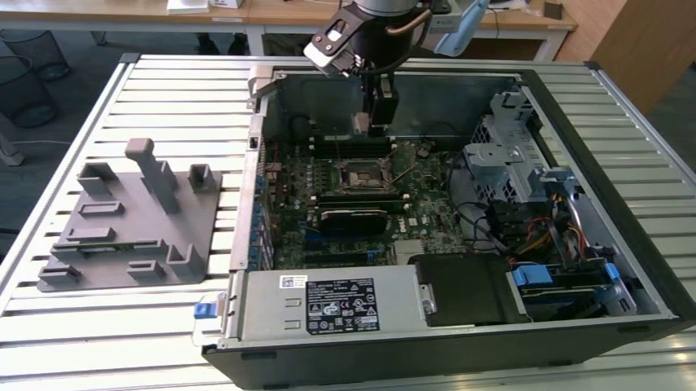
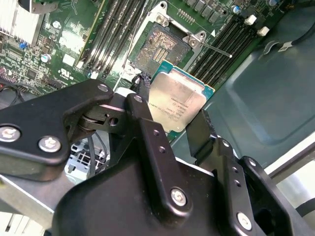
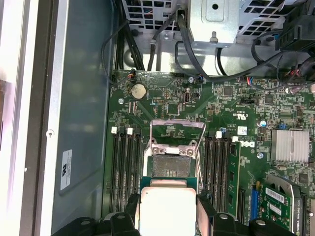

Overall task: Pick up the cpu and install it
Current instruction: 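Place the cpu into insertion slot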

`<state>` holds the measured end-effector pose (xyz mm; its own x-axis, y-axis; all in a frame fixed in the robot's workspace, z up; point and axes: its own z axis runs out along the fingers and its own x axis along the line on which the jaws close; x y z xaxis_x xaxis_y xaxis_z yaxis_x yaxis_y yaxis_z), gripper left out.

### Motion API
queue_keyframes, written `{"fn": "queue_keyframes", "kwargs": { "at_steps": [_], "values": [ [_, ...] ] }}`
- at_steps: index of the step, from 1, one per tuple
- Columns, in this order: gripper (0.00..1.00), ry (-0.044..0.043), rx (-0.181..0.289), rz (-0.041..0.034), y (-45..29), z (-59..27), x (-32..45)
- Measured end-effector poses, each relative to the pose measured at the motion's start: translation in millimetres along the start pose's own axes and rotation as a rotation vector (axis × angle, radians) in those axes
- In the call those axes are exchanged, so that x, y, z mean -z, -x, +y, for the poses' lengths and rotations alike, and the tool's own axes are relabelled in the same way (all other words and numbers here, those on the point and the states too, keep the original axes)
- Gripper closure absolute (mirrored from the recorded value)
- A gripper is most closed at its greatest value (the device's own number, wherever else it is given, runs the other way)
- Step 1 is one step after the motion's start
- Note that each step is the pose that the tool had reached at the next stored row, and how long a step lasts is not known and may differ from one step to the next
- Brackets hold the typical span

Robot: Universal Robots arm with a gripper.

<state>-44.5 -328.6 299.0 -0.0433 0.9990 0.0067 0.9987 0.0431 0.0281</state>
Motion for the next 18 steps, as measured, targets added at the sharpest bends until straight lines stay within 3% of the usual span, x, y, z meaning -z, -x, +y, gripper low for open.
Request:
{"fn": "queue_keyframes", "kwargs": {
  "at_steps": [12,18],
  "values": [
    [0.46,0.0001,0.0,0.0001,0.0,-0.3,-2.8],
    [0.46,0.0,0.0,0.0001,-0.3,-0.4,-9.2]
  ]
}}
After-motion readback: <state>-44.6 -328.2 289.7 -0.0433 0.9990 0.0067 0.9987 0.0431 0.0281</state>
